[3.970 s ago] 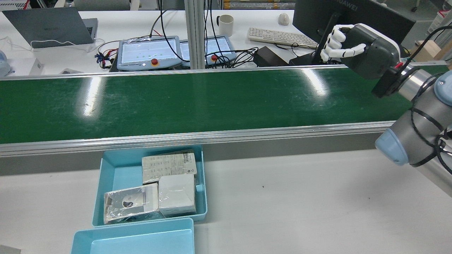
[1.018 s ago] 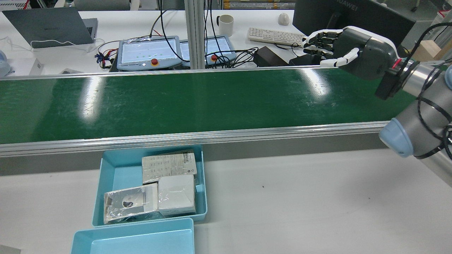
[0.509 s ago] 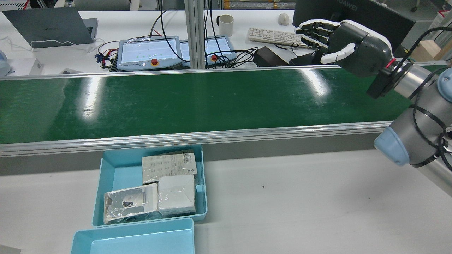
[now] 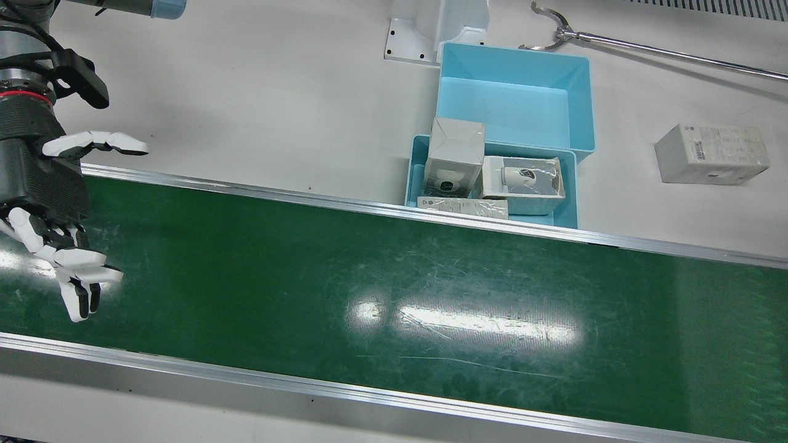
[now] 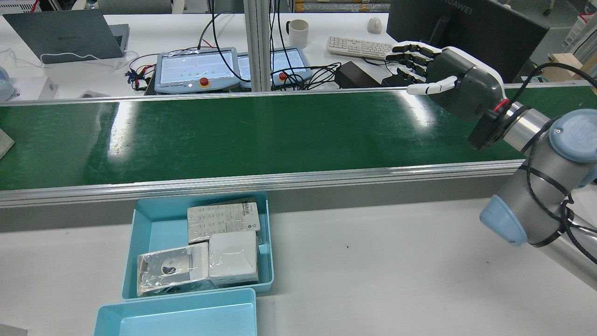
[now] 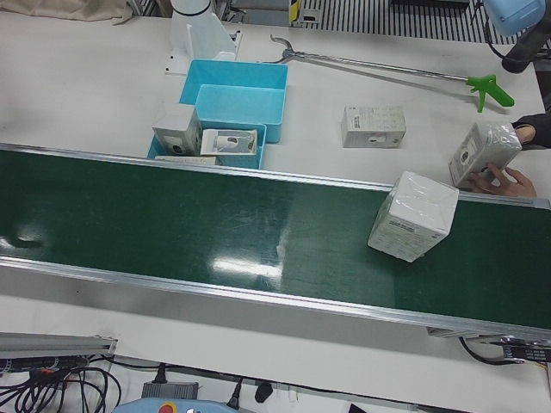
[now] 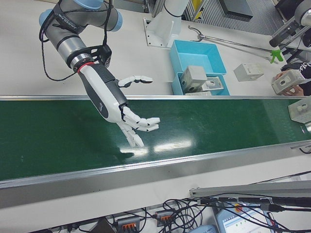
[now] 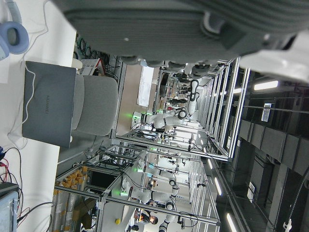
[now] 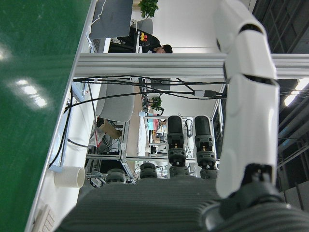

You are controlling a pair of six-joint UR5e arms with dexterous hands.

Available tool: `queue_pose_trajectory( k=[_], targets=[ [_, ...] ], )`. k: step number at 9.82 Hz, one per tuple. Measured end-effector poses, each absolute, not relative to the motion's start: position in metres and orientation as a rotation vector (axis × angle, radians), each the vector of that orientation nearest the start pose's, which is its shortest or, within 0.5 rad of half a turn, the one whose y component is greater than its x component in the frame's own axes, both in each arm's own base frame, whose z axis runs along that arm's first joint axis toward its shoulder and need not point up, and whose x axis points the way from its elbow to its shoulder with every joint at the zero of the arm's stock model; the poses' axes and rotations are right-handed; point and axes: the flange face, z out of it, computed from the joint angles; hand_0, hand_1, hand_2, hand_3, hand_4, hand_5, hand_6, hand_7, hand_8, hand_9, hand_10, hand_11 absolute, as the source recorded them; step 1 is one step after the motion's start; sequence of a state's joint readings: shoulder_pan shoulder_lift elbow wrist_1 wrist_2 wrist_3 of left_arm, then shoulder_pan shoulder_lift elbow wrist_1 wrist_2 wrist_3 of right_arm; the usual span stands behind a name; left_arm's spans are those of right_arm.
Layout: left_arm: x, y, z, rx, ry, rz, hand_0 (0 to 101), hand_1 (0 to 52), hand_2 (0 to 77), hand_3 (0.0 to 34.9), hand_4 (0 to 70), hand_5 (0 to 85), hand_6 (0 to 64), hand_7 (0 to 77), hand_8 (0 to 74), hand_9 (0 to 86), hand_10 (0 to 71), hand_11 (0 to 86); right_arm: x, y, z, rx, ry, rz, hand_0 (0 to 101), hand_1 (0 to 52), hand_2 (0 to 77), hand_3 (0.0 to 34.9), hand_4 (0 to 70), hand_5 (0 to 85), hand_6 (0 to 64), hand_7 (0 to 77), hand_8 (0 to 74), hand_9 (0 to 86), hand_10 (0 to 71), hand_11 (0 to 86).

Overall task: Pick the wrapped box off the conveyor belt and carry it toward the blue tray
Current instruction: 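Bring the right hand over the belt, palm open, facing upstream, then hold the open right hand over the belt while the wrapped box approaches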

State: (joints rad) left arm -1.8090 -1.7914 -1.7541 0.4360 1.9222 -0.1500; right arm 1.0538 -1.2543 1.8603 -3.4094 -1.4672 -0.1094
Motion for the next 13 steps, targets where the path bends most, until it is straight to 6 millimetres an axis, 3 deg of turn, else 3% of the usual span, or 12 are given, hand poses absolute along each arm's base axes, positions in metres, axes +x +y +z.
queue_pose_trajectory(
  k=[1, 2, 8, 13],
  targets=[
    [-0.225, -0.505, 0.526, -0.303, 2.191, -2.279, 0, 0.0, 0.5, 0.0, 0.0, 1.1, 0.5, 0.0, 0.0, 0.0, 0.5, 0.0, -0.165, -0.572, 0.411, 0.485, 2.761, -1.962, 48, 16.4, 20.2, 9.7, 12.5, 27.8, 6.5, 24.5, 0.0, 7.6, 1.1, 2.2],
    [-0.225, -0.505, 0.526, -0.303, 2.191, -2.279, 0, 0.0, 0.5, 0.0, 0.0, 1.1, 0.0, 0.0, 0.0, 0.0, 0.5, 0.0, -0.166, -0.57, 0.416, 0.499, 2.747, -1.979, 48, 16.4, 21.8, 12.2, 9.8, 27.3, 6.0, 24.0, 0.0, 7.1, 1.1, 4.4],
    [-0.225, -0.505, 0.526, -0.303, 2.191, -2.279, 0, 0.0, 0.5, 0.0, 0.0, 1.1, 0.0, 0.0, 0.0, 0.0, 0.5, 0.0, -0.171, -0.569, 0.417, 0.525, 2.725, -1.98, 48, 17.5, 23.5, 12.1, 14.2, 29.5, 7.6, 26.7, 0.0, 7.6, 2.7, 4.4],
    [-0.225, -0.505, 0.526, -0.303, 2.191, -2.279, 0, 0.0, 0.5, 0.0, 0.0, 1.1, 0.0, 0.0, 0.5, 0.0, 0.0, 0.0, -0.172, -0.569, 0.421, 0.543, 2.709, -1.99, 49, 18.0, 22.9, 13.9, 11.5, 28.4, 7.6, 25.6, 0.0, 7.6, 1.6, 4.4]
  ],
)
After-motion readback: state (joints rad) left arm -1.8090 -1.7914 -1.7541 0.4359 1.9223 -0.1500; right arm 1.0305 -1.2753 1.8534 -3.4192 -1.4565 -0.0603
